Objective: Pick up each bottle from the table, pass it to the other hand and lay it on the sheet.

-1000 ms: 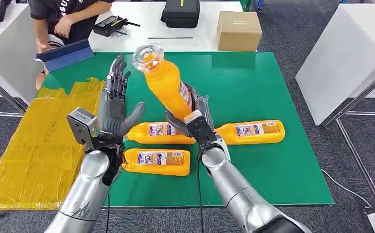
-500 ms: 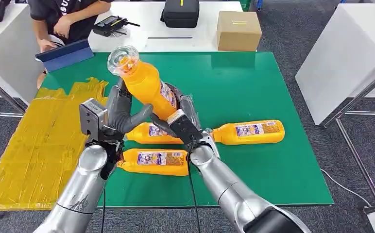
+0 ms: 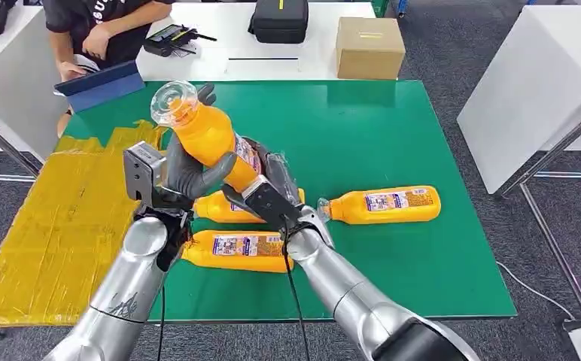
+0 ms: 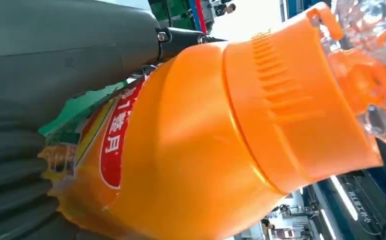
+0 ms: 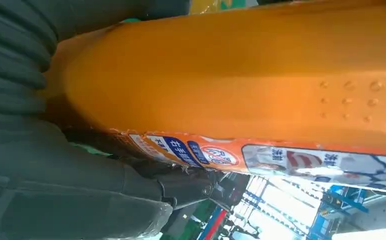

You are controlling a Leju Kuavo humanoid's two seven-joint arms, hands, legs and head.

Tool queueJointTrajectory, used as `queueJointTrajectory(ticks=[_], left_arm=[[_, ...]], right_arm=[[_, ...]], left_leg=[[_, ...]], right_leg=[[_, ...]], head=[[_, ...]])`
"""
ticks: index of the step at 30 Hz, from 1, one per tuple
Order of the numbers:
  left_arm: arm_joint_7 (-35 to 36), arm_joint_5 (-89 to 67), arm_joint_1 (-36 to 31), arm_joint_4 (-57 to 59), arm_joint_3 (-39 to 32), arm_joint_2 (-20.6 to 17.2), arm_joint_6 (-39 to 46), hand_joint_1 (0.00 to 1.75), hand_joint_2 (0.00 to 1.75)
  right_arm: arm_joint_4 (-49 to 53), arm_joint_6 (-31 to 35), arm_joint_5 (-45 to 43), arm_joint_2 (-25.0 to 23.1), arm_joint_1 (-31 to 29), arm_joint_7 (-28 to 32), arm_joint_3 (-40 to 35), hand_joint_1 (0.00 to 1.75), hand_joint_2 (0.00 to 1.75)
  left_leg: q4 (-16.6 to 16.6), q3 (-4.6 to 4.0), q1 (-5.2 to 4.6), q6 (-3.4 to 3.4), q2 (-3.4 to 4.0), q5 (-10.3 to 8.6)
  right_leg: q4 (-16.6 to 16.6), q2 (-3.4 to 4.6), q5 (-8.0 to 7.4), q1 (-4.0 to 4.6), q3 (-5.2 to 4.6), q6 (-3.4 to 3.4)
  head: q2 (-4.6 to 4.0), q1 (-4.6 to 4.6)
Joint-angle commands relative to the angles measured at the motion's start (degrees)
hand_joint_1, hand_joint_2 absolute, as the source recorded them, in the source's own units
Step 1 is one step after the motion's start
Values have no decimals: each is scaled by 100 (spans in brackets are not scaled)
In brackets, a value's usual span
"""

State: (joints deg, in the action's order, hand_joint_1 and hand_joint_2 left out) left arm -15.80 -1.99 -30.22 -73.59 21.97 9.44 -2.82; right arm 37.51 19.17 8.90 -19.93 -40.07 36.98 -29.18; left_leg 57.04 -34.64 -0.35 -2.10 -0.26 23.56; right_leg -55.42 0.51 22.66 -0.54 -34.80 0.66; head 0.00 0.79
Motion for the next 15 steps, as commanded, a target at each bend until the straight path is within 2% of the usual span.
queueJointTrajectory(ticks=[1,3,6,10,15], left_arm=[[-23,110,-366,466,113,-105,39,0,175],[-21,190,-396,484,108,-109,37,0,175],[-15,235,-402,503,128,-70,12,0,175],[32,246,-445,497,202,17,-15,0,175],[76,254,-417,458,200,16,-28,0,175]], right_arm=[[-646,-170,113,-7,-353,-193,-502,175,175],[-675,-227,25,-7,-309,-236,-634,175,175],[-696,-217,23,-7,-306,-297,-872,175,175],[-697,83,5,-7,-353,-373,-1266,175,175],[-655,200,-16,-7,-370,-401,-1281,175,175]], left_leg=[[4,34,1,18,-1,17],[-2,14,1,10,-2,5],[2,30,4,17,-2,13],[6,31,3,19,-7,16],[5,23,2,15,-4,13]], right_leg=[[-3,-8,17,2,35,-5],[1,-5,6,1,15,-3],[-1,-8,14,4,31,-6],[-5,-14,19,4,34,-6],[-4,-10,15,2,25,-5]], head=[[0,0],[0,0],[0,0],[0,0],[0,-2]])
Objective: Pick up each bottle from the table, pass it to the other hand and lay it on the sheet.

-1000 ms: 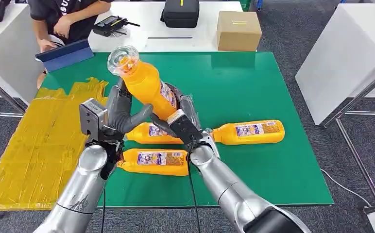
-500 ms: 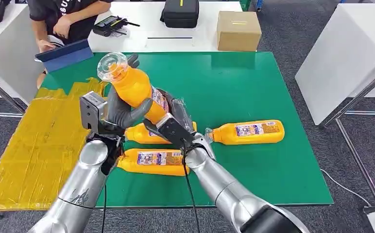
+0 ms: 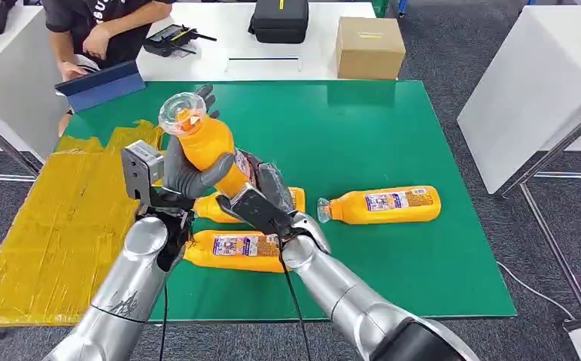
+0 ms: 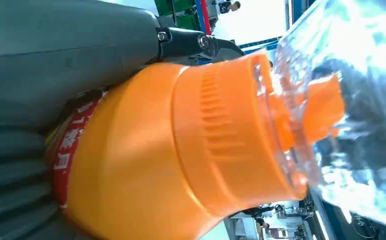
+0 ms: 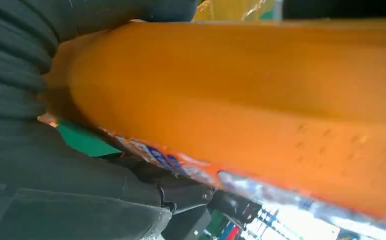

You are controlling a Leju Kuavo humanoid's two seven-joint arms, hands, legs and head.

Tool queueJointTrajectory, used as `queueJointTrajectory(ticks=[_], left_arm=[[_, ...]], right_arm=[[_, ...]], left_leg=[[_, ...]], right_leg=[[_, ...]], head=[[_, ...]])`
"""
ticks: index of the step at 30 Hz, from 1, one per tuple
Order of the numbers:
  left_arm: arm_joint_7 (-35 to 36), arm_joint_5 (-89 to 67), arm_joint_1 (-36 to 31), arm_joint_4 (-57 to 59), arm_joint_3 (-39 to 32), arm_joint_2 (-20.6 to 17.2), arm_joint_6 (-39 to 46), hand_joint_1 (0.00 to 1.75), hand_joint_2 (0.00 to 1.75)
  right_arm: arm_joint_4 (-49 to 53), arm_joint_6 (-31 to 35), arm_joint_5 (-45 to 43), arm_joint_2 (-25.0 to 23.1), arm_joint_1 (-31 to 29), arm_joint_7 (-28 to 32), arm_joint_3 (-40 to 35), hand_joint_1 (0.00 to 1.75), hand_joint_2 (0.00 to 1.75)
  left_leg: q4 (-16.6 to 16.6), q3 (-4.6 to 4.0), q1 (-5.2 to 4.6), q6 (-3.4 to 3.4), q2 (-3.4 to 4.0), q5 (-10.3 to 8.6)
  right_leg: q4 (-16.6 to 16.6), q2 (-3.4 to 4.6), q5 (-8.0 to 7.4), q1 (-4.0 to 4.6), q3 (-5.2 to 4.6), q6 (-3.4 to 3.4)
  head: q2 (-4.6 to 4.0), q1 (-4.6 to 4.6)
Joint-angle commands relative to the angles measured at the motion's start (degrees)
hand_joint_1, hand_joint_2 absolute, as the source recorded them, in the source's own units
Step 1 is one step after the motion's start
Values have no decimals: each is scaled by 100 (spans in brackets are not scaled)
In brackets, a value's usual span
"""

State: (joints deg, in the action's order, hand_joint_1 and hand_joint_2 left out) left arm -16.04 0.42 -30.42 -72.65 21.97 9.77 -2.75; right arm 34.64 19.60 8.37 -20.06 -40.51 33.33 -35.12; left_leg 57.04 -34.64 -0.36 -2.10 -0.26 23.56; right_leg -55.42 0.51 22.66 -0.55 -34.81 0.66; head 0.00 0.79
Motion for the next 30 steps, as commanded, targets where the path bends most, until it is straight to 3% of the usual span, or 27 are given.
queueJointTrajectory(ticks=[1,7,18,30], left_arm=[[119,18,-382,356,206,-14,-49,0,175],[186,60,-355,252,230,3,-150,0,175],[257,76,-345,174,268,29,-207,0,175],[260,113,-364,195,328,30,-257,0,175]], right_arm=[[-361,223,58,6,-351,-44,-677,175,175],[-299,380,557,6,-571,-188,-652,175,175],[-104,1333,1698,6,-958,-632,-940,175,175],[-149,1277,1655,6,-1121,-752,-1023,175,175]], left_leg=[[2,11,3,11,-5,7],[12,27,2,19,-7,19],[6,5,1,10,-2,6],[12,29,2,20,-2,21]], right_leg=[[0,-9,8,3,14,-3],[-12,-14,22,2,29,-5],[-5,-6,7,1,6,-3],[-13,-10,23,2,30,-5]], head=[[0,2],[0,0],[0,0],[0,0]])
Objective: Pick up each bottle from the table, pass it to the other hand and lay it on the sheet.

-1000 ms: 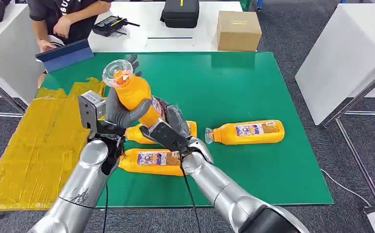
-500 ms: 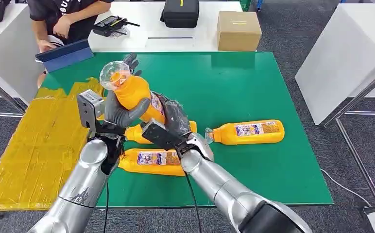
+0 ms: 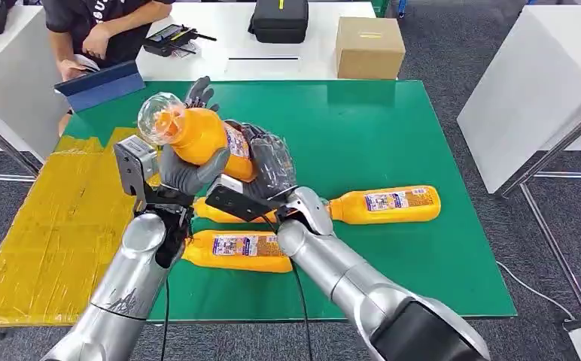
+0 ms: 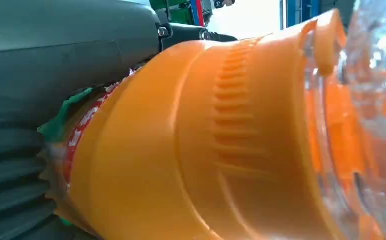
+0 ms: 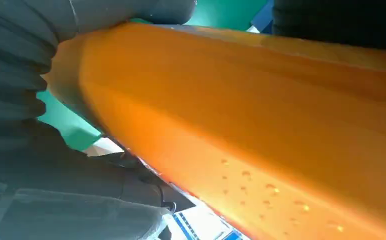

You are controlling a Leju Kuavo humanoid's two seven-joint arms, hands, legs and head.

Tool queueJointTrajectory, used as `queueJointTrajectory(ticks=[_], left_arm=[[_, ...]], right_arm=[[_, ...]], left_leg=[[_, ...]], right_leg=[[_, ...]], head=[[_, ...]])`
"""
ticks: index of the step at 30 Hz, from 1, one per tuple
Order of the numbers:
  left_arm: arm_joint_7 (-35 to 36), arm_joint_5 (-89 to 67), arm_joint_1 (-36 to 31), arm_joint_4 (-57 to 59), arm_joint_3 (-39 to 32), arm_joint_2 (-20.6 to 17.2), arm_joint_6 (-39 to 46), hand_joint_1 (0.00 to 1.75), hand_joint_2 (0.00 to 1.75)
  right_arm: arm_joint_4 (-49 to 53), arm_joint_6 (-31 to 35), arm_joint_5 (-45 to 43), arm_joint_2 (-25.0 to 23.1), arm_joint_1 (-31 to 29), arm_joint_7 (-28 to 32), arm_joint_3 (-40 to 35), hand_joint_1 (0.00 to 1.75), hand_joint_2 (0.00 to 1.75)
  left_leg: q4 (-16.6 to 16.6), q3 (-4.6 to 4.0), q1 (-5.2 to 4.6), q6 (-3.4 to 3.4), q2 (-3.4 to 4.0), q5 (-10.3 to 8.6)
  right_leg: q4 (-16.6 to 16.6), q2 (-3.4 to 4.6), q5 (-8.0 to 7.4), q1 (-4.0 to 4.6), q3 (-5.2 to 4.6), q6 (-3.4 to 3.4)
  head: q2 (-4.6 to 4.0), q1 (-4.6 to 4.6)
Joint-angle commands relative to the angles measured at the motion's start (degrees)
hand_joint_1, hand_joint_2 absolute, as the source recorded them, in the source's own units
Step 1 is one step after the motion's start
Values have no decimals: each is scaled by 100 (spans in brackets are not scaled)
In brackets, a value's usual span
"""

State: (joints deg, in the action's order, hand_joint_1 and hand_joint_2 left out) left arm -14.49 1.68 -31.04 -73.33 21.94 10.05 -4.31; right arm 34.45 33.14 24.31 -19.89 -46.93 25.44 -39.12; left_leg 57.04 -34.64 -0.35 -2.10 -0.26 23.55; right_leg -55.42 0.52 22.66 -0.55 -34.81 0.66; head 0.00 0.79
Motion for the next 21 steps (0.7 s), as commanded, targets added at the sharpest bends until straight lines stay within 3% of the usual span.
queueJointTrajectory(ticks=[1,8,19,20,21], left_arm=[[105,-14,-301,262,330,2,-102,0,175],[91,25,-298,262,303,1,-93,0,175],[-6,165,-257,273,337,26,-41,2,175],[-17,176,-255,267,340,35,-39,143,175],[-63,249,-231,226,334,54,-23,175,175]], right_arm=[[-129,-76,61,-11,-478,37,-623,175,175],[-117,-177,-8,-11,-484,-30,-759,175,175],[205,-401,-811,-11,-395,-203,-1468,175,175],[228,-402,-832,-11,-390,-216,-1496,175,175],[238,-343,-909,-11,-390,-281,-1599,175,175]], left_leg=[[14,34,4,21,-5,25],[6,15,1,13,-3,11],[9,32,1,20,0,22],[4,14,1,13,-1,11],[9,28,3,18,-1,21]], right_leg=[[-11,-13,26,4,37,-6],[-6,-8,13,1,16,-4],[-10,-7,23,1,33,-6],[-4,-6,12,1,15,-4],[-9,-7,21,3,30,-5]], head=[[0,0],[0,0],[0,0],[0,0],[0,0]])
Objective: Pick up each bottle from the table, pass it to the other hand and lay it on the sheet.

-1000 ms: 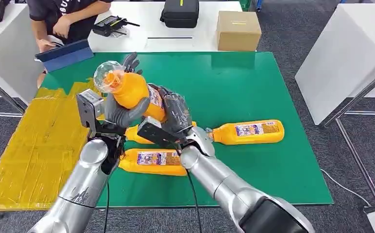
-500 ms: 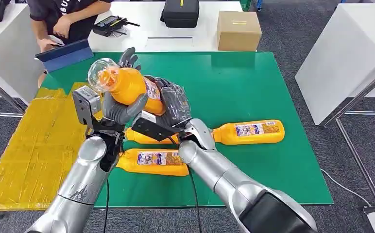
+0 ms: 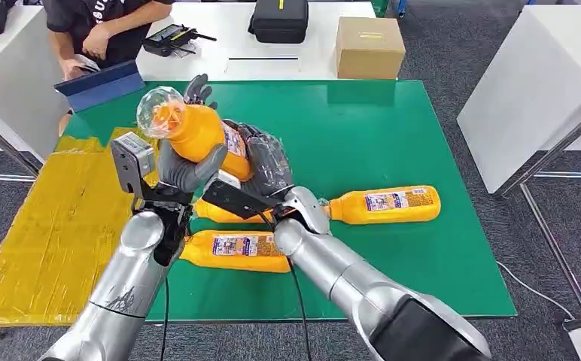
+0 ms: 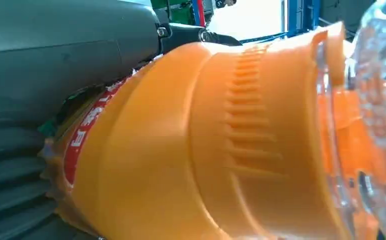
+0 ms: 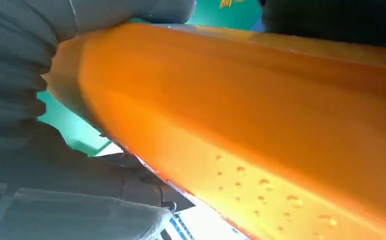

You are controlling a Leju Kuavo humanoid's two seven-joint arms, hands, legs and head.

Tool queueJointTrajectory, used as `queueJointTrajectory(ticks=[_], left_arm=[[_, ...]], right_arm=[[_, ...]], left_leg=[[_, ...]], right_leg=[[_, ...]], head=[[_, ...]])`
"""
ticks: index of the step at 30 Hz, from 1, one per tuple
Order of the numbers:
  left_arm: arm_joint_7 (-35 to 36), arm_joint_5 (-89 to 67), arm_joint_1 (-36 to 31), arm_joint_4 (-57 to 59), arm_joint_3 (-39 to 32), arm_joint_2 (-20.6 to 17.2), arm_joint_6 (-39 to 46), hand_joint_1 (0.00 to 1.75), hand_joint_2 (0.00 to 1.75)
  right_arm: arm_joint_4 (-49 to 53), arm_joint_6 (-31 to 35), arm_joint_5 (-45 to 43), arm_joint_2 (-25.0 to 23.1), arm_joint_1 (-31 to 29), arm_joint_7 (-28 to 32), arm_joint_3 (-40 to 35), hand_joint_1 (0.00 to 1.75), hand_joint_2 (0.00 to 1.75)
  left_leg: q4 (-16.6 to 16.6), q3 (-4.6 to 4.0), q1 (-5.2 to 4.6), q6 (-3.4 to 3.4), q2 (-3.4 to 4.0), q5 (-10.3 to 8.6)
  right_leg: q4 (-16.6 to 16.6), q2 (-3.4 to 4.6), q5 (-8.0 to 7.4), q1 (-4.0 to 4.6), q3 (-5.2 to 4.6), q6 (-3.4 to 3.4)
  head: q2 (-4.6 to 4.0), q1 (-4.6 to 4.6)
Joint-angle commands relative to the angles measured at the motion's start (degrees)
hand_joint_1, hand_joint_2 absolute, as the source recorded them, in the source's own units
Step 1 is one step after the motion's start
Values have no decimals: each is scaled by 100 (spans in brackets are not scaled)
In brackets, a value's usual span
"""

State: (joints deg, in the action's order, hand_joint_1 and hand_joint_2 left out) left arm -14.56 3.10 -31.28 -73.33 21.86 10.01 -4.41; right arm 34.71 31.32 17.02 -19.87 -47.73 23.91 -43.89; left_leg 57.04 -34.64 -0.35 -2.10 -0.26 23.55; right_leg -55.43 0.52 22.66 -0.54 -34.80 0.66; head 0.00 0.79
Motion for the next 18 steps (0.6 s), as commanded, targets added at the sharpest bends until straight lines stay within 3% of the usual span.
queueJointTrajectory(ticks=[1,11,13,15,18], left_arm=[[-56,107,-207,226,343,59,-12,175,175],[-91,146,21,96,313,48,18,175,175],[-103,149,61,79,288,58,27,162,175],[-139,140,86,107,266,59,35,175,175],[-196,130,71,196,242,67,21,175,175]], right_arm=[[212,-161,-181,-13,-311,-128,-1122,175,175],[-31,-14,-432,-13,-274,25,-1194,175,175],[-58,14,-475,-13,-271,38,-1241,175,175],[-119,44,-550,-13,-266,81,-1261,175,175],[-185,98,-634,-13,-257,144,-1306,175,175]], left_leg=[[6,20,2,14,-2,14],[3,28,1,16,-2,16],[3,30,1,16,-2,17],[4,29,2,17,0,18],[0,25,0,14,-5,13]], right_leg=[[-5,-7,15,2,21,-4],[-3,-7,17,1,29,-4],[-3,-8,18,1,31,-5],[-3,-6,18,2,30,-5],[-2,-10,15,0,26,-4]], head=[[0,0],[0,0],[0,0],[0,0],[0,0]])
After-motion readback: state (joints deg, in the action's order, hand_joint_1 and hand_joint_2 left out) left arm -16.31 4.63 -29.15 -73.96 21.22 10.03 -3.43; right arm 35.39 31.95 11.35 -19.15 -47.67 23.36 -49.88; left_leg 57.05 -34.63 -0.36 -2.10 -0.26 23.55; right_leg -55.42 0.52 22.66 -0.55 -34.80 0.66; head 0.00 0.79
